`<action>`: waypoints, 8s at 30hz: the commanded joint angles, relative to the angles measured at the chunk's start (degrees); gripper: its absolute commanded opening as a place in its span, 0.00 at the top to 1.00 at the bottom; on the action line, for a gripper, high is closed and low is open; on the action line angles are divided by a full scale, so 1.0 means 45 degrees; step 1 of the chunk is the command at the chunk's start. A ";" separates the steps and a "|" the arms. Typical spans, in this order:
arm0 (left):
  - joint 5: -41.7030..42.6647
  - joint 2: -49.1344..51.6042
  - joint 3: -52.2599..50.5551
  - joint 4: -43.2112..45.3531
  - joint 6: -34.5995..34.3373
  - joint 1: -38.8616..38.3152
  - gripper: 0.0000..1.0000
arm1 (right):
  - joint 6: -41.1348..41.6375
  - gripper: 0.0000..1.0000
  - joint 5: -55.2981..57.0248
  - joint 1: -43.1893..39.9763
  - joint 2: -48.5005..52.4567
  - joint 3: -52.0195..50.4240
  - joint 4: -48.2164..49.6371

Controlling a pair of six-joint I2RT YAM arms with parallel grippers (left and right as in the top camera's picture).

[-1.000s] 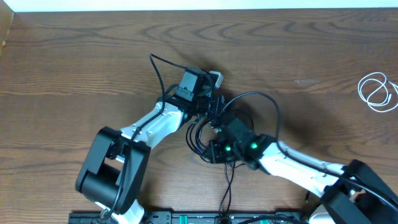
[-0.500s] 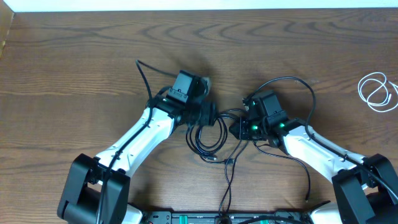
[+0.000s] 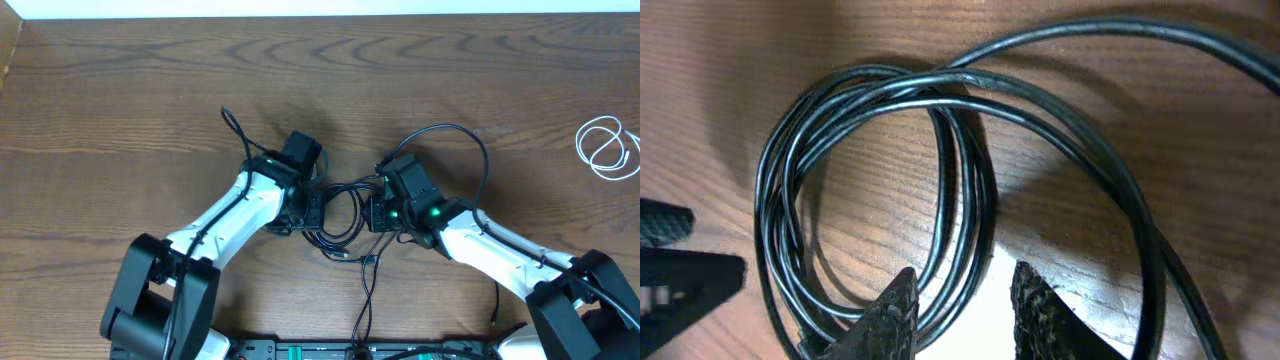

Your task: Untangle cables

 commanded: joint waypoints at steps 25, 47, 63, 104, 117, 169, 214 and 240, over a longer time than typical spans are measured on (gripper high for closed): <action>-0.1122 0.0452 -0.0369 0.0160 0.0092 0.1030 0.92 | -0.0053 0.74 0.0554 0.1185 0.1171 0.0151 0.1229; 0.2356 0.0486 -0.0452 0.0442 0.0636 0.2803 0.59 | 0.0282 0.80 0.3288 0.1020 0.3225 0.0155 0.2225; 0.1588 0.0544 -0.1287 0.2181 0.0005 0.2050 0.44 | 0.0287 0.79 0.3016 0.1020 0.3225 0.0155 0.2239; -0.1273 0.0554 -0.2691 0.2671 -0.0704 0.1302 0.42 | 0.0233 0.60 0.1025 0.0996 0.2424 0.0160 0.2113; -0.1656 0.0554 -0.2691 0.2744 -0.0777 0.0675 0.43 | 0.0180 0.59 0.1015 0.0991 0.1914 0.0160 0.1496; -0.2463 0.0578 -0.0432 0.1209 -0.2137 -0.0777 0.43 | 0.0175 0.57 0.0831 0.0996 0.1914 0.0160 0.1496; -0.5149 0.1598 -0.0529 0.6693 0.4347 0.0797 0.57 | -0.1472 0.39 -0.0131 -0.0661 0.0850 0.3089 -0.5484; 0.4231 0.1025 -0.0529 0.6601 0.5697 0.1239 0.50 | -0.3784 0.21 0.2866 -0.2492 0.1593 0.4726 -1.0040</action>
